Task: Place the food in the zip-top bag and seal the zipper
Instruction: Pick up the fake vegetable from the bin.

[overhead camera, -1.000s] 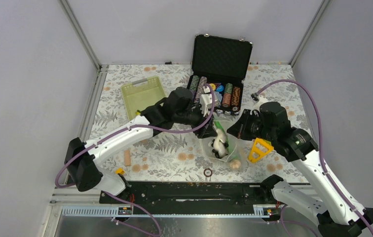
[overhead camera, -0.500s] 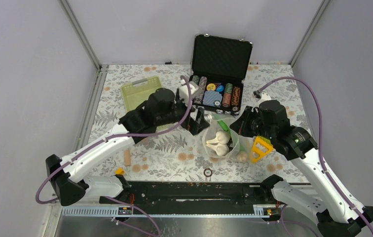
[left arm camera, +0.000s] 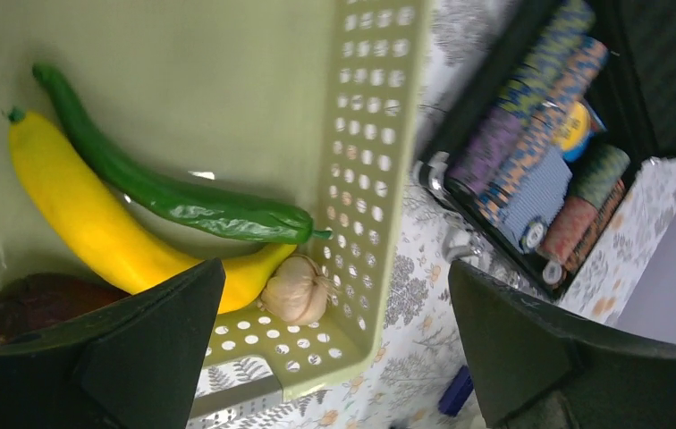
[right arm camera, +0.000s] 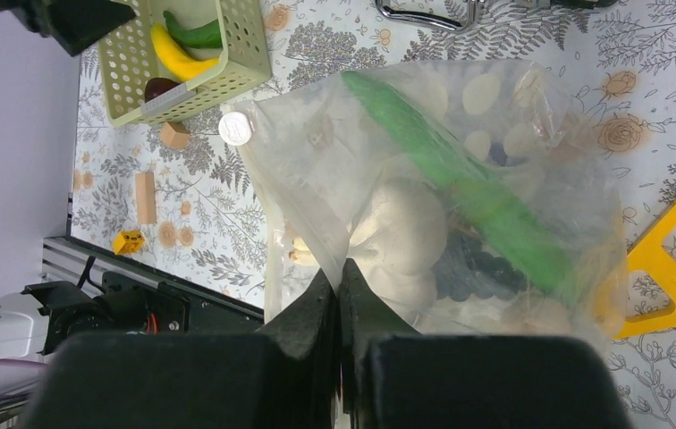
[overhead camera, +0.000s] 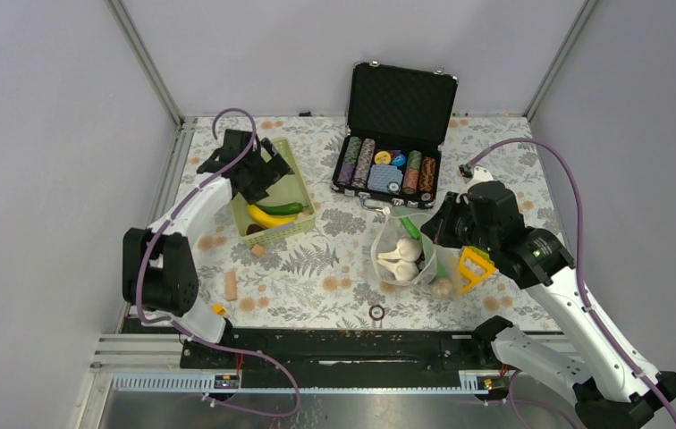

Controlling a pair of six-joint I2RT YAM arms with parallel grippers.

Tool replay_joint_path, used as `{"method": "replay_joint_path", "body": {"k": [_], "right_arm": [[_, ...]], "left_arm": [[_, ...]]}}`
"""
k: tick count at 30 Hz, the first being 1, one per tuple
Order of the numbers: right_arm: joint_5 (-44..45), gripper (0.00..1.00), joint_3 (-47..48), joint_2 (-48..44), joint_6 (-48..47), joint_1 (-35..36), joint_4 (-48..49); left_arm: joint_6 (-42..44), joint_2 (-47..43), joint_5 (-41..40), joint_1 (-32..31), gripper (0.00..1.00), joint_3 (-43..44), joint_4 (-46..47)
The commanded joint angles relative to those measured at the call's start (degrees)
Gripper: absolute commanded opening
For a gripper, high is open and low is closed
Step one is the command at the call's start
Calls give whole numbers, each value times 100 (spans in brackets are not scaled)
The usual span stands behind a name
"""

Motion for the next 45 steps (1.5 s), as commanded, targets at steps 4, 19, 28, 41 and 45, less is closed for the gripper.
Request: {"method": "replay_joint_path", "body": {"k": [4, 19, 28, 41, 45], "right_arm": [[346, 0, 213, -43, -203, -34, 7], [498, 0, 170, -77, -284, -57, -56], [595, 0, 193, -84, -308, -64, -128], [741, 0, 168, -89, -321, -81, -123], [778, 0, 148, -151, -337, -81, -127]], "left_arm": [[-1974, 381, -505, 26, 99, -254, 270], [-2767, 1098, -1385, 57, 99, -525, 499], [-2883, 1573, -1606, 56, 93, -251, 444], [-2934, 1888, -1722, 47, 61, -113, 143], [-2925, 1981, -1721, 45, 47, -32, 58]]}}
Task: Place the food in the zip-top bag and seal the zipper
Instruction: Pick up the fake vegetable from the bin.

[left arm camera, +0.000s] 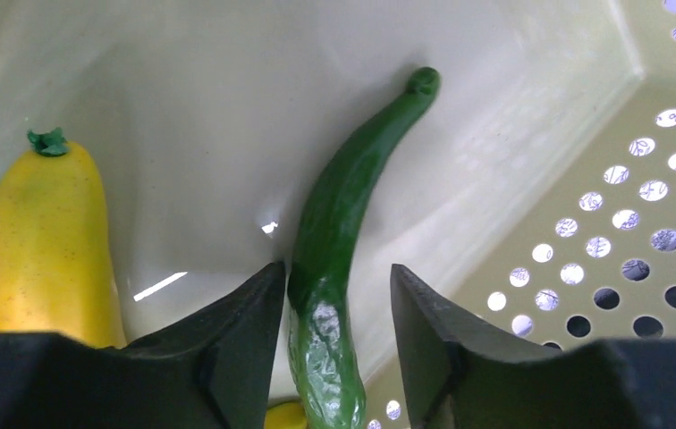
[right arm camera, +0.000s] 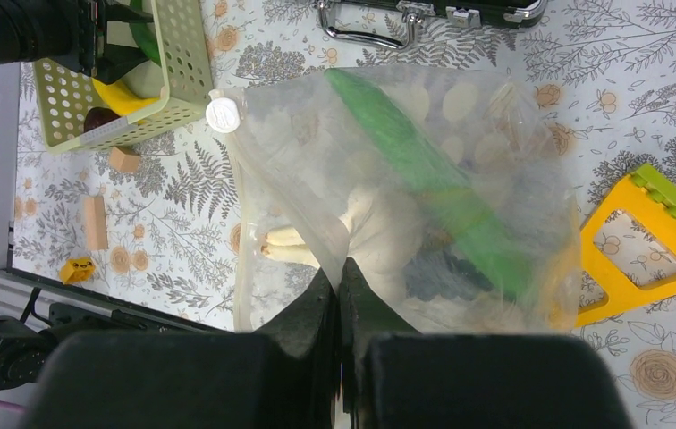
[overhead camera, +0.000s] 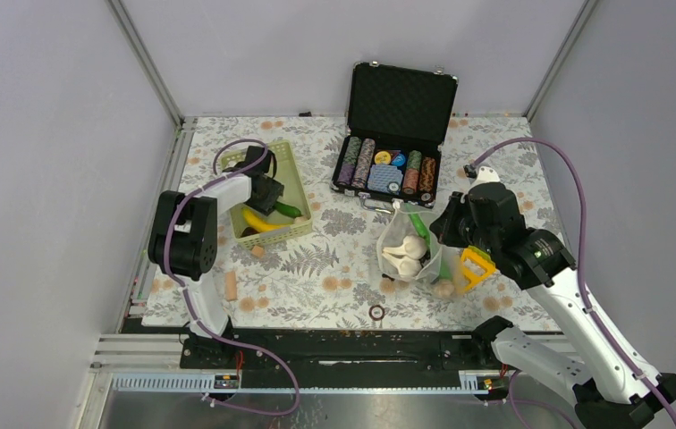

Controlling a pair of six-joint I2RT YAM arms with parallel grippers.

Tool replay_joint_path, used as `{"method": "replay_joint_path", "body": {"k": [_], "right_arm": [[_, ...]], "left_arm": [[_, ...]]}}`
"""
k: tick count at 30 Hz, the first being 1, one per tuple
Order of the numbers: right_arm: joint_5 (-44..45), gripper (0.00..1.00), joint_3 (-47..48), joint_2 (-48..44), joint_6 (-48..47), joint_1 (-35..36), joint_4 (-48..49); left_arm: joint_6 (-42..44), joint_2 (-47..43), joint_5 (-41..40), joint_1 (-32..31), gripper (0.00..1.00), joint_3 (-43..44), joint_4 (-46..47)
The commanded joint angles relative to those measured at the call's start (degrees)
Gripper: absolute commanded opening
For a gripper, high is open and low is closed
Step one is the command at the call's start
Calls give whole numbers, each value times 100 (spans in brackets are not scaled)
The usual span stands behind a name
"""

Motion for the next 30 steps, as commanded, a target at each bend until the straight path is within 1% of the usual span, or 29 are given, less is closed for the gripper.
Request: {"method": "replay_joint_path", "body": {"k": [1, 6, 9, 10, 13, 16, 20, 27, 30], "right_arm": [[229, 0, 148, -159, -99, -51, 32], [302, 0, 155, -194, -142, -51, 37], [299, 0, 152, -198, -147, -51, 34], [300, 0, 156, -199, -148, -52, 34], [298, 0, 156, -238, -157, -51, 36], [316, 0, 143, -277, -167, -56, 32], [297, 0, 131, -278, -148, -58, 38], [100, 0, 188, -203, -123, -66, 57], [-39, 0, 222, -142, -110, -72, 122]], "left_arm": [[-191, 196, -179, 18, 44, 198, -247], [-210, 232, -95, 8, 25, 236, -250], [-187, 174, -130, 14, 17, 265, -246], [-158, 139, -157, 14, 12, 284, -247], [8, 7, -179, 16, 1, 420, -246], [121, -251, -171, 10, 0, 475, -239], [265, -864, -368, -17, 0, 360, -217], [770, -2342, -915, -170, 0, -263, 235], [1011, -3070, -1355, -362, 0, -390, 284]]}}
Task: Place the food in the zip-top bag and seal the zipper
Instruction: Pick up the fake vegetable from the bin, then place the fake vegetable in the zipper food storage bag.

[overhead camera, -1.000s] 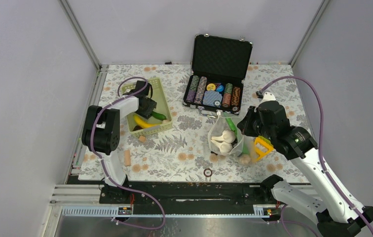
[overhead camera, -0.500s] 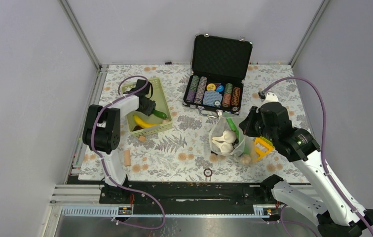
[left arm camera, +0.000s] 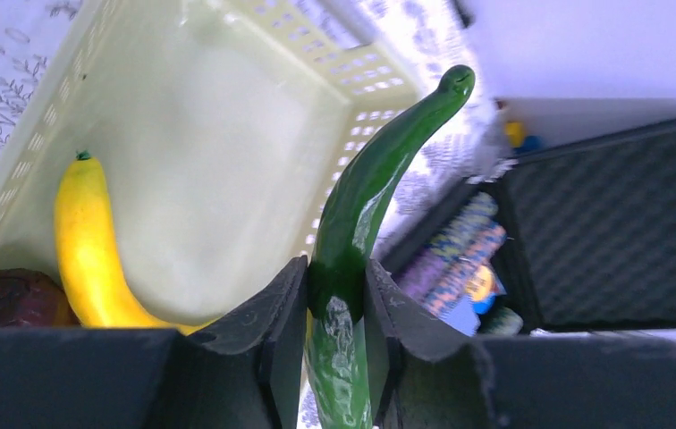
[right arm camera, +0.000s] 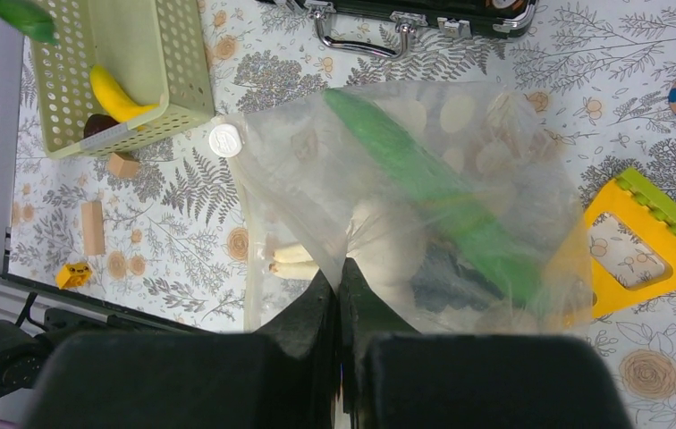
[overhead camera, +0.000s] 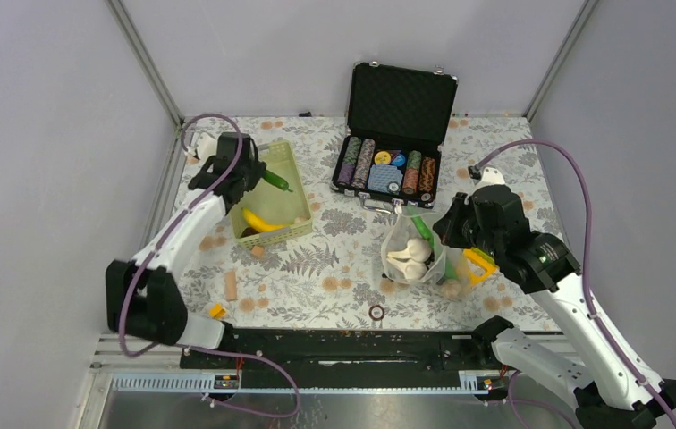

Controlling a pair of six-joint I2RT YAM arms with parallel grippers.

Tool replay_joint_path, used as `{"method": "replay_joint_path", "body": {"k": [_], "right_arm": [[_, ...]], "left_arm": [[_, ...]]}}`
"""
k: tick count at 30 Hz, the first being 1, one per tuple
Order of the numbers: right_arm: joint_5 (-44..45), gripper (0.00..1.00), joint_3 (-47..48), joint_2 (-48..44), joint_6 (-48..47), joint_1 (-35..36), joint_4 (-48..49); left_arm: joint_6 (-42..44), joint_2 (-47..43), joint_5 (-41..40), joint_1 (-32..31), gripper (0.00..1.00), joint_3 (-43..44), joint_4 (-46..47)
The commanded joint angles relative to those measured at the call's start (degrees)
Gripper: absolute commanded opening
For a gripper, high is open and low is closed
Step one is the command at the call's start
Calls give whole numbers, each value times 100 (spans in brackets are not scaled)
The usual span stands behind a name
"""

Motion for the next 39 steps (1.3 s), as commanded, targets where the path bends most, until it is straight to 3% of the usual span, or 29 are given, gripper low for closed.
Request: {"method": "replay_joint_path", "body": {"k": [1, 9, 13, 18, 23, 30, 39], "right_arm": [[-225, 0, 245, 83, -32, -56, 187], [-1406, 0, 708, 466, 328, -112, 276], [-1611, 0, 833, 584, 436, -110, 307], [-1844, 0, 850, 711, 676, -110, 501], [-2183, 0, 423, 763, 1191, -113, 1132], [-2278, 0, 294, 883, 1421, -108, 1434], [-2160, 0, 42, 727, 1776, -114, 1795]], "left_arm": [[575, -1059, -818, -308, 0, -239, 407], [3136, -2630, 397, -1589, 0, -922, 2843], [3732, -3050, 1096, -2403, 0, -1280, 3924], [4057, -2950, 1963, -3144, 0, -1407, 4822], [4628, -2722, 1860, -3973, 0, -1615, 5490], [4269, -2204, 1641, -4358, 0, -1798, 6092], [3480, -1702, -101, -4865, 0, -2273, 6439]]}}
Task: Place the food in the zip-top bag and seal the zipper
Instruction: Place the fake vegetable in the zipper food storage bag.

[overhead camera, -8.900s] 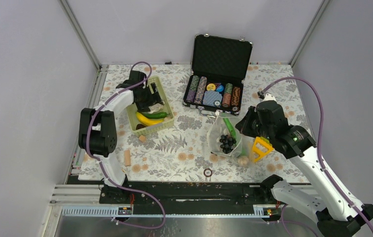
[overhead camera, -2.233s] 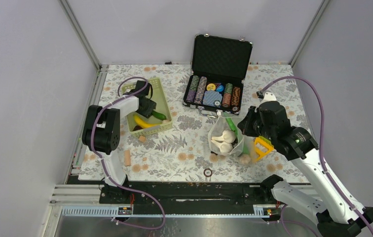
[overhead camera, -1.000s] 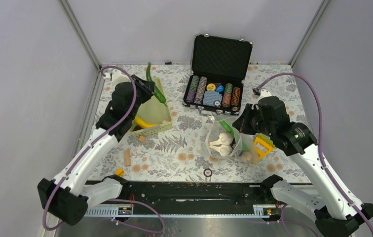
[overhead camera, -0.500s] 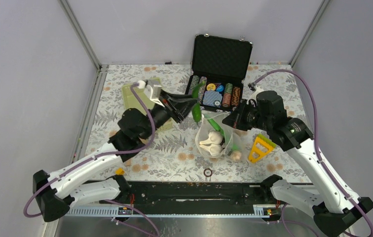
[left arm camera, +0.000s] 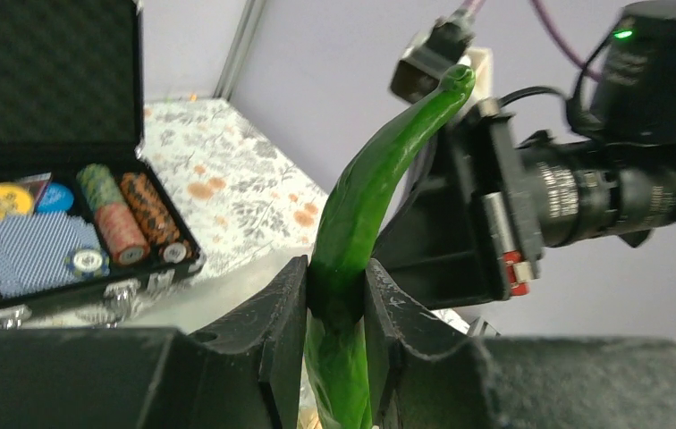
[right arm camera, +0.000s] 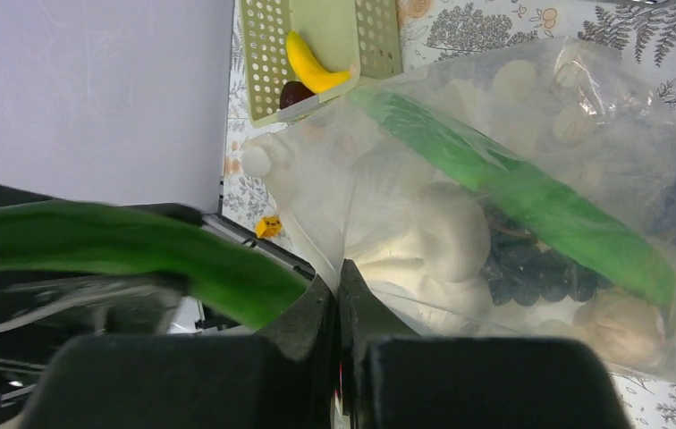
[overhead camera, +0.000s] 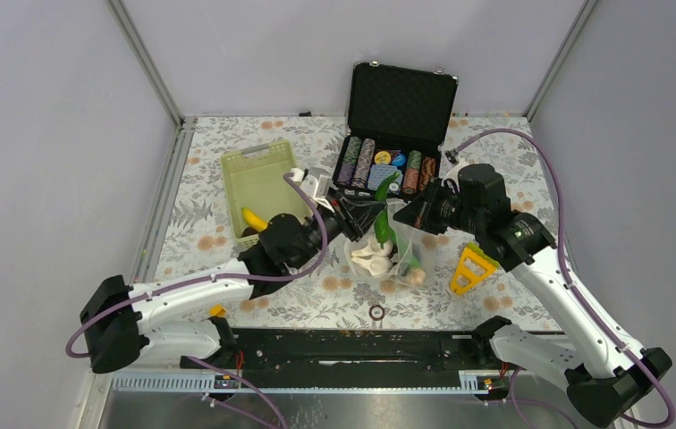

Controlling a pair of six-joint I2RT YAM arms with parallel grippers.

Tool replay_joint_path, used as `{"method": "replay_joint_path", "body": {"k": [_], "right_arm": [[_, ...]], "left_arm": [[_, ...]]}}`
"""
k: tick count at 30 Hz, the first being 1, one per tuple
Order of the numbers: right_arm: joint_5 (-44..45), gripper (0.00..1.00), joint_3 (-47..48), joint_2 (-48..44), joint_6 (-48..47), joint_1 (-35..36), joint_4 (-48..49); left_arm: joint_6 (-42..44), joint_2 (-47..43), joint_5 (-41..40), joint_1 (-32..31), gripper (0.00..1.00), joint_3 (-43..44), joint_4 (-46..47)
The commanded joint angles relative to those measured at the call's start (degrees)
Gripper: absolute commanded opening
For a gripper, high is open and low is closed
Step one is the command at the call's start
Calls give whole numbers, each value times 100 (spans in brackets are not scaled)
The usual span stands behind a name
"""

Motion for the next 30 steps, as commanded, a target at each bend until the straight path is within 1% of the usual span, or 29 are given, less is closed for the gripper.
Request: {"method": "replay_joint_path", "body": {"k": [1, 5, 9, 11, 14, 16, 19, 21, 23, 25, 30], "right_arm": [[-55, 0, -168, -187, 364, -32, 638], [-13, 0, -247, -162, 517, -34, 768], [117, 0, -267, -201, 574, -38, 809], [205, 1, -321, -252, 629, -33, 890], [304, 1, -441, -335, 752, -33, 1041], [349, 2, -522, -397, 815, -38, 1130], [387, 2, -554, -410, 832, -31, 1149], [418, 3, -559, -438, 835, -36, 1146], [462, 3, -572, -444, 831, -32, 1154], [490, 4, -581, -452, 818, -31, 1149], [529, 4, -598, -470, 789, -37, 1162]], "left_arm": [[-519, 155, -1115, -294, 0, -147, 566], [-538, 261, -1865, -664, 0, -205, 428], [-1008, 263, -2810, -907, 0, -123, -255], [-1262, 287, -3074, -996, 4, -29, -645], [-1570, 369, -3268, -1151, 9, 51, -950], [-1740, 467, -3332, -1236, 17, 129, -1183], [-1707, 558, -3378, -1367, 28, 242, -1316], [-1564, 580, -3376, -1423, 29, 278, -1312], [-1470, 571, -3391, -1467, 38, 295, -1315], [-1396, 522, -3401, -1516, 56, 281, -1304], [-1110, 285, -3610, -1637, 72, 273, -1446]]}}
